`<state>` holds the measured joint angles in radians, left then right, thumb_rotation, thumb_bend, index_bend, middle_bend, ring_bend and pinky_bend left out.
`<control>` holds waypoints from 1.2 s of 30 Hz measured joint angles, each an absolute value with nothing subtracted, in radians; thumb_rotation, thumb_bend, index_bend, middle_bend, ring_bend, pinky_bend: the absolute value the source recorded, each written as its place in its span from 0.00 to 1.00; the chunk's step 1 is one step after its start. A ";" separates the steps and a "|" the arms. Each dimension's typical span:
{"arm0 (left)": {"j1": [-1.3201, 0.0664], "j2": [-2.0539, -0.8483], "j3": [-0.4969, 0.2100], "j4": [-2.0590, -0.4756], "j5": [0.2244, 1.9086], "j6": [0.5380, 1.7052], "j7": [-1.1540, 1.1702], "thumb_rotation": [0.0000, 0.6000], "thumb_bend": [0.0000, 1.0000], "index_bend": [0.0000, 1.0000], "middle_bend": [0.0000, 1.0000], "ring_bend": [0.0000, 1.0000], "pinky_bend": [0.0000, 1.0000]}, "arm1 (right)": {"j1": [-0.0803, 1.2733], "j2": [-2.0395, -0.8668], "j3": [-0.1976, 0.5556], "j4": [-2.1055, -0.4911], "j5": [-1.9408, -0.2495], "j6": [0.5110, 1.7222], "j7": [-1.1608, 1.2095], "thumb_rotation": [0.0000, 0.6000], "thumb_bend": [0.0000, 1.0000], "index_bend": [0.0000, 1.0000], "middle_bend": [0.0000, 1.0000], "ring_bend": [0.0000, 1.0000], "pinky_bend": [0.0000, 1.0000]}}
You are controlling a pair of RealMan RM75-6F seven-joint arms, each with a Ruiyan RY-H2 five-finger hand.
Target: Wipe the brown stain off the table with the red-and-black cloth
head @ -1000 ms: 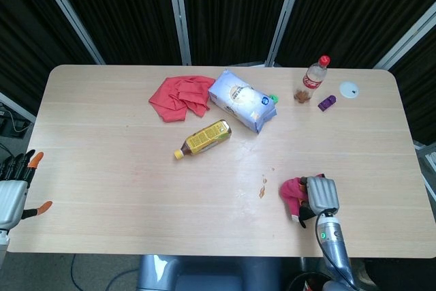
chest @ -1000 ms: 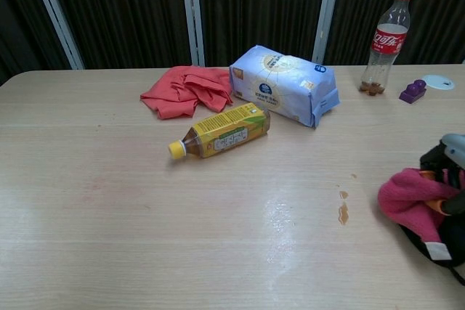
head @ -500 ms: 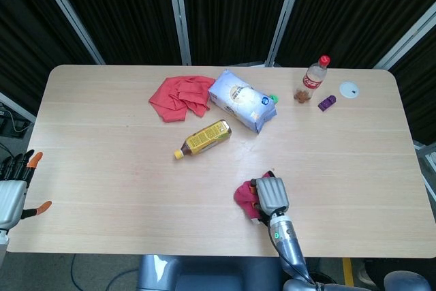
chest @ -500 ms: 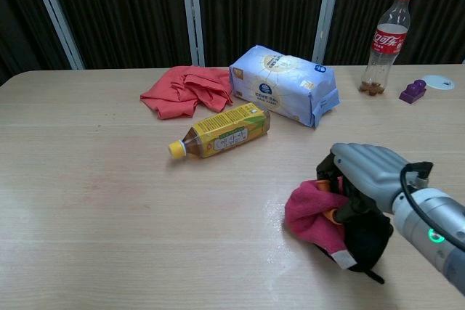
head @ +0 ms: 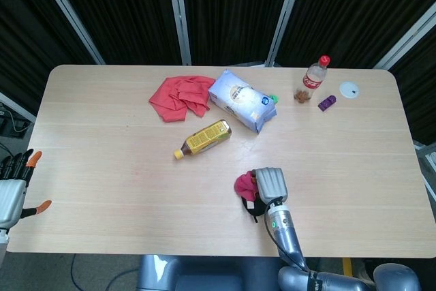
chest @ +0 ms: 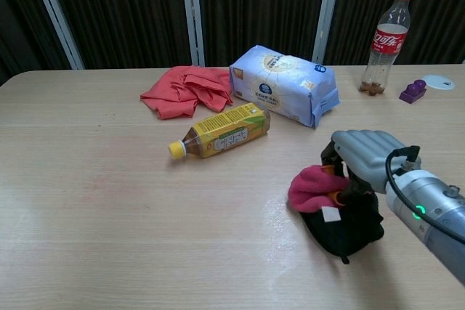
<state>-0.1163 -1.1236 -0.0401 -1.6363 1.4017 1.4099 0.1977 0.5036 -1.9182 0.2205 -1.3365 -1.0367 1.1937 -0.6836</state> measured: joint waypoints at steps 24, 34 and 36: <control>-0.117 -1.135 -0.041 -1.647 1.402 1.416 0.216 0.94 0.00 0.00 0.00 0.00 0.00 | 0.468 -1.676 0.308 -1.257 -0.901 1.175 -0.611 1.00 0.38 0.77 0.68 0.59 0.77; -0.116 -1.131 -0.043 -1.658 1.388 1.408 0.206 0.95 0.00 0.00 0.00 0.00 0.00 | 0.482 -1.752 0.285 -1.319 -0.907 1.178 -0.575 1.00 0.38 0.77 0.68 0.59 0.77; -0.117 -1.130 -0.044 -1.660 1.386 1.407 0.204 0.96 0.00 0.00 0.00 0.00 0.00 | 0.491 -1.776 0.283 -1.323 -0.917 1.184 -0.570 1.00 0.38 0.77 0.68 0.59 0.77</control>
<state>-0.1169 -1.1295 -0.0445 -1.6595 1.3857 1.4066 0.2039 0.4910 -1.7757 0.2829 -1.3230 -0.9166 1.1835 -0.5704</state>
